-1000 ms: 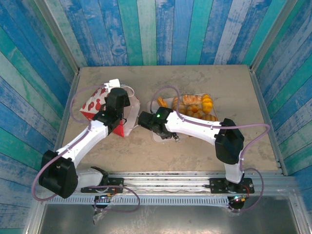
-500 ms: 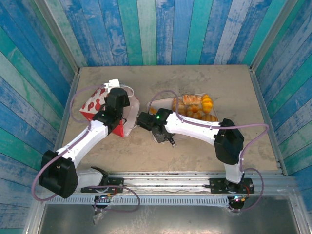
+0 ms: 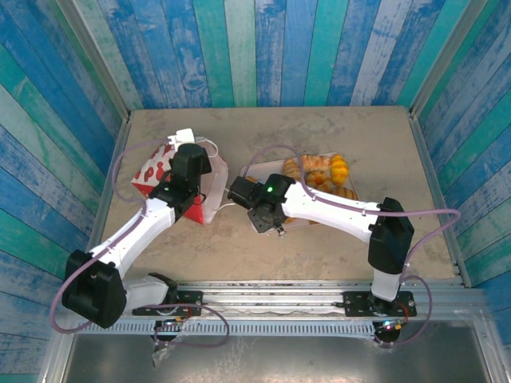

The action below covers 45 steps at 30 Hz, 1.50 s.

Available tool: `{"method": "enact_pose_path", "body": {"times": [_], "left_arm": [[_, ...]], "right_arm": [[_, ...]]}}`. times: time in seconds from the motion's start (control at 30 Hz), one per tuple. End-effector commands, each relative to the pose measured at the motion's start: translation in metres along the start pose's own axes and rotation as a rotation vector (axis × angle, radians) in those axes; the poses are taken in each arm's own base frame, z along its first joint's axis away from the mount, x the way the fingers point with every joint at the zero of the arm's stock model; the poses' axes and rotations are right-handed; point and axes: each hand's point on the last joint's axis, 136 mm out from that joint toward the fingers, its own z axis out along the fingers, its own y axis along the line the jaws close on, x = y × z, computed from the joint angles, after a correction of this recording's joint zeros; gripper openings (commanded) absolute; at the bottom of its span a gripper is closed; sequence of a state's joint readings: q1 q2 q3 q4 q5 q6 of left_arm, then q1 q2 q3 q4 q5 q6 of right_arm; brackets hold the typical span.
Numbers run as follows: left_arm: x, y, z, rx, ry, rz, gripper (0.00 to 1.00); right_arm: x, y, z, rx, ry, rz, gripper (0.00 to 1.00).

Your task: Take the fake bread out of the paper bag

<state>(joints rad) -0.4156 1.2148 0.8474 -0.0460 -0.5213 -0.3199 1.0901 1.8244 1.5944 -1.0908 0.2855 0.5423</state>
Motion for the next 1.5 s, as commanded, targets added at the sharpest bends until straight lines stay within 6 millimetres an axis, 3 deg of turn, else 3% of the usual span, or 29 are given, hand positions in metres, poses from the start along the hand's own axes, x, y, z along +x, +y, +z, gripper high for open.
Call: {"method": "enact_pose_path", "body": {"times": [0.0,0.17,0.63,0.87,1.47], "left_arm": [[-0.017,0.004,-0.011,0.008,-0.046,-0.044,0.03],[-0.015,0.005,-0.011,0.006,-0.044,-0.051,0.03],[-0.013,0.007,-0.012,0.008,-0.044,-0.057,0.03],[-0.011,0.005,-0.010,0.011,-0.039,-0.057,0.03],[-0.009,0.003,-0.007,0.010,-0.030,-0.048,0.03]], "right_arm": [[-0.004,-0.005,-0.017,-0.019,-0.042,0.001,0.39],[-0.008,0.003,-0.017,-0.101,-0.050,0.005,0.34],[0.000,0.006,0.026,-0.169,0.045,0.052,0.28],[0.000,0.008,0.035,-0.175,0.062,0.044,0.28],[-0.018,-0.037,0.050,-0.097,0.022,0.174,0.27]]}}
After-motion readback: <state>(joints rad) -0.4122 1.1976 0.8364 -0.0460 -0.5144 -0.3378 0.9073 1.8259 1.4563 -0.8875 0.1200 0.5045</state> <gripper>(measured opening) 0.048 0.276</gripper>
